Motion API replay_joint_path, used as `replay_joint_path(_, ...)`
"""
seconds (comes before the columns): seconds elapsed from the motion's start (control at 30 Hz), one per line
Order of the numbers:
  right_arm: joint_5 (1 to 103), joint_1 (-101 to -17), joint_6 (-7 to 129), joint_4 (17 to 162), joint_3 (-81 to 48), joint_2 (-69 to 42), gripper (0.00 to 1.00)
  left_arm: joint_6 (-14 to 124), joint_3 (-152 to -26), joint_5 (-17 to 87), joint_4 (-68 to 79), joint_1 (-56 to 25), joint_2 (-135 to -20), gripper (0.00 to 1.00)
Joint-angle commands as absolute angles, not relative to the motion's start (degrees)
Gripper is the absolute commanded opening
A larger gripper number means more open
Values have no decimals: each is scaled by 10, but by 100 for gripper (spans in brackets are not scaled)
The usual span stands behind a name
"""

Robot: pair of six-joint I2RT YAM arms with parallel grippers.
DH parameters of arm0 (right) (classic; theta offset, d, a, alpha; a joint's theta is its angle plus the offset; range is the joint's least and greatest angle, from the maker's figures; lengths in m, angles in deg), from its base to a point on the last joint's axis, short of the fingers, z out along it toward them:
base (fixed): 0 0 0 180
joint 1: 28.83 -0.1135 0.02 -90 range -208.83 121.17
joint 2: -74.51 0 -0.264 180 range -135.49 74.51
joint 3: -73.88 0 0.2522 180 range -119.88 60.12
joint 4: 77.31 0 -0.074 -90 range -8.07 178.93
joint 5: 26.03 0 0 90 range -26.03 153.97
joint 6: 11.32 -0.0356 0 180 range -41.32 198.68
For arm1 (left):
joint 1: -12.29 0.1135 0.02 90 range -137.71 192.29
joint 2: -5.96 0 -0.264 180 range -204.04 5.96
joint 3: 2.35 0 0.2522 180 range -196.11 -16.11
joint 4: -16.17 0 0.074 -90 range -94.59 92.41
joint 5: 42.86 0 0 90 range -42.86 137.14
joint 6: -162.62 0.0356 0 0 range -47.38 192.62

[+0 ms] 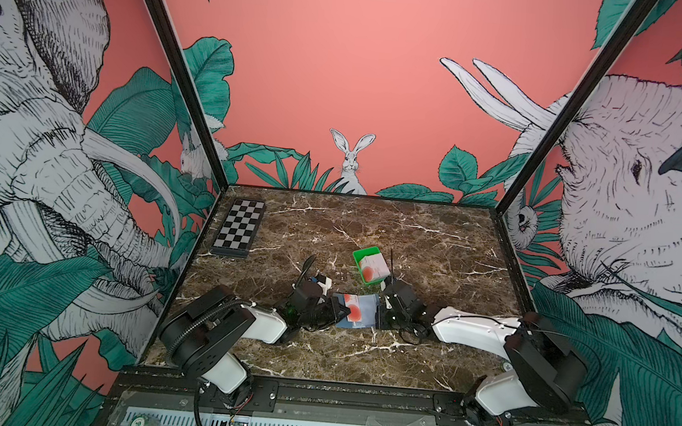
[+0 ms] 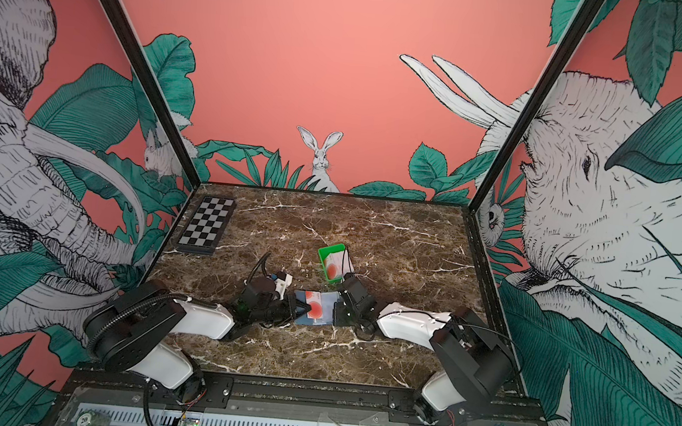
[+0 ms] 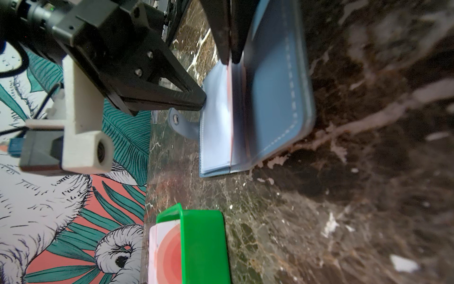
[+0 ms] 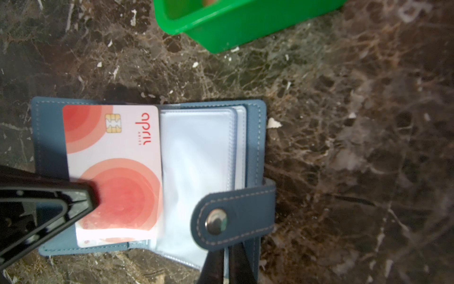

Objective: Insert credit cards into a card holder
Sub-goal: Insert the credit card into the card slot.

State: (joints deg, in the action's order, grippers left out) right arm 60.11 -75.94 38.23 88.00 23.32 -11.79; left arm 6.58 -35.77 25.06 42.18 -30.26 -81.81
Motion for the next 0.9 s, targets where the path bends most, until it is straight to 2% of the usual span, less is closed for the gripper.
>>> replay_joint_path(0.0,608,-764,386,862,230,-124,8,59,-351,239,410,-299,-824,0)
replay_joint_path(0.87,610,-768,379,875,237,-127,8,49,-354,220,409,-293,-834,0)
